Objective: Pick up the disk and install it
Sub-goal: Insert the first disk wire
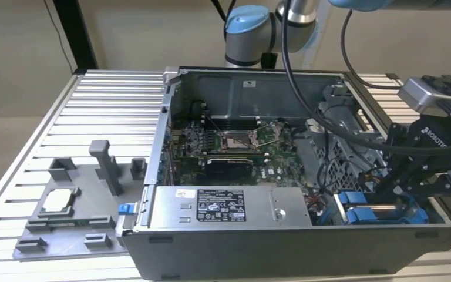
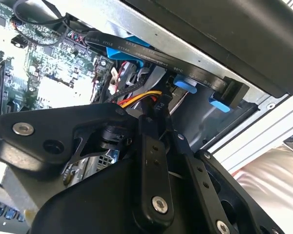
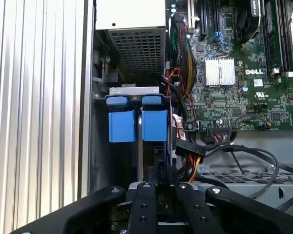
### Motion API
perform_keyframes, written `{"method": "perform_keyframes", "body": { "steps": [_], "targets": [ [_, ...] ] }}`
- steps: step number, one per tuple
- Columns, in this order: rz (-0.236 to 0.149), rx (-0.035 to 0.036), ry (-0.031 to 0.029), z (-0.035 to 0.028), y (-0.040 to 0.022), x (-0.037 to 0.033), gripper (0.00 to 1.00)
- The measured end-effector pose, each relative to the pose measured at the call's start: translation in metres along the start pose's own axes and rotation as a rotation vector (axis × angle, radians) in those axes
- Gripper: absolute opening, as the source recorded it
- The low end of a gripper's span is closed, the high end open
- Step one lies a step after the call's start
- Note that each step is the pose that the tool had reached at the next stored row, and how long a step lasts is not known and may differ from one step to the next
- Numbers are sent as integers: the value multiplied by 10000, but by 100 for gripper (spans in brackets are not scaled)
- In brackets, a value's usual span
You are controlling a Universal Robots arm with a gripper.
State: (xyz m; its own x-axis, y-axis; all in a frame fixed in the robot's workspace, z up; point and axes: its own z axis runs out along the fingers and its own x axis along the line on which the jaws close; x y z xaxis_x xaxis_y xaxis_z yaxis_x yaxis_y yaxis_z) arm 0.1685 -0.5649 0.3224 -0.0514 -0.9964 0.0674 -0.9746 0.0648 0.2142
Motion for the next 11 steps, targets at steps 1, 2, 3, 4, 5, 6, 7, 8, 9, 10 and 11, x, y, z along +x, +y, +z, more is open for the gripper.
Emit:
{"method": "perform_keyframes", "body": {
  "steps": [1,2,3,4,5,6,7,8,9,10,11],
  "targets": [
    [0,0,0,0,0,0,0],
    [0,2,1,0,0,0,100],
    [-3,-2,-11,5,-1,0,100],
    [-3,-3,-13,0,0,-1,100],
    [-7,-3,-31,-29,6,2,100],
    [-4,-5,-18,-77,16,6,100],
    [-1,-5,-1,-135,29,10,100],
    [-1,-6,-3,-176,39,13,100],
    [-1,-6,-5,-221,48,16,100],
    [0,-5,0,-268,59,19,100],
    [0,-5,-1,-310,68,22,100]
  ]
}}
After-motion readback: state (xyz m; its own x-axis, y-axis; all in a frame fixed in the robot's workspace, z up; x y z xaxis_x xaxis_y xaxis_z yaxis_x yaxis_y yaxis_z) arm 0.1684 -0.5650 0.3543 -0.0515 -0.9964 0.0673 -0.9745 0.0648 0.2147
